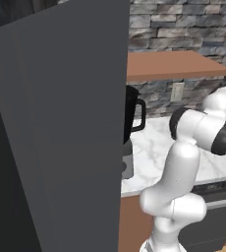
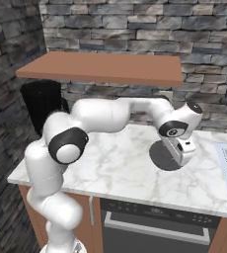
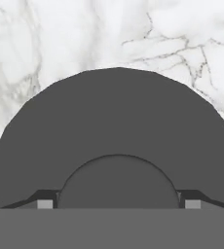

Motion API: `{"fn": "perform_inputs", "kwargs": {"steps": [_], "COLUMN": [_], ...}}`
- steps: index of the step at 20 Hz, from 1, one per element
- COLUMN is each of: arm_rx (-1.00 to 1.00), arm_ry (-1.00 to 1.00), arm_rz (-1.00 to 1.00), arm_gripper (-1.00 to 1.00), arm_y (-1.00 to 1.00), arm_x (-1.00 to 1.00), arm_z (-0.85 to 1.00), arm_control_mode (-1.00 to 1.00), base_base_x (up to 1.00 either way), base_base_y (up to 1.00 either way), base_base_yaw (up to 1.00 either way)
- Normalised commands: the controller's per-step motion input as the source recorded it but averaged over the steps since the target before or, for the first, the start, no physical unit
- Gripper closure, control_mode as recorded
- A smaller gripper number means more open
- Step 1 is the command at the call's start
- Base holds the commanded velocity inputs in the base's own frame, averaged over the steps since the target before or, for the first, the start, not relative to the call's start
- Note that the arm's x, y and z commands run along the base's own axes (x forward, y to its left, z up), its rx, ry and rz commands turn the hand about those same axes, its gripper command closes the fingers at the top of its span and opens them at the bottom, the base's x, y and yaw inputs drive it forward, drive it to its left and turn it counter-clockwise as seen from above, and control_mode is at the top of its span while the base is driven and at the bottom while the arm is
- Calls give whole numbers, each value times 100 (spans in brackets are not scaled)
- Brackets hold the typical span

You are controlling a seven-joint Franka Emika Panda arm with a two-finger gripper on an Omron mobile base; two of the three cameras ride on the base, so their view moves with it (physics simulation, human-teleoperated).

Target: Close the lid blender by securely placing the lid on top.

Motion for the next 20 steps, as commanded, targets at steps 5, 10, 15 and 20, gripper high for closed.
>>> {"fn": "perform_inputs", "kwargs": {"steps": [5, 10, 15, 20], "arm_rx": [0, -4, -9, -10], "arm_ry": [-30, -16, -10, -8], "arm_rz": [16, 16, 19, 25], "arm_gripper": [100, 100, 100, 100], "arm_y": [32, 56, 82, 99], "arm_x": [-37, -11, 0, 0], "arm_z": [91, 100, 93, 74], "arm_control_mode": [-100, -100, -100, -100], "base_base_x": [0, 0, 0, 0], "base_base_y": [0, 0, 0, 0], "base_base_yaw": [0, 0, 0, 0]}}
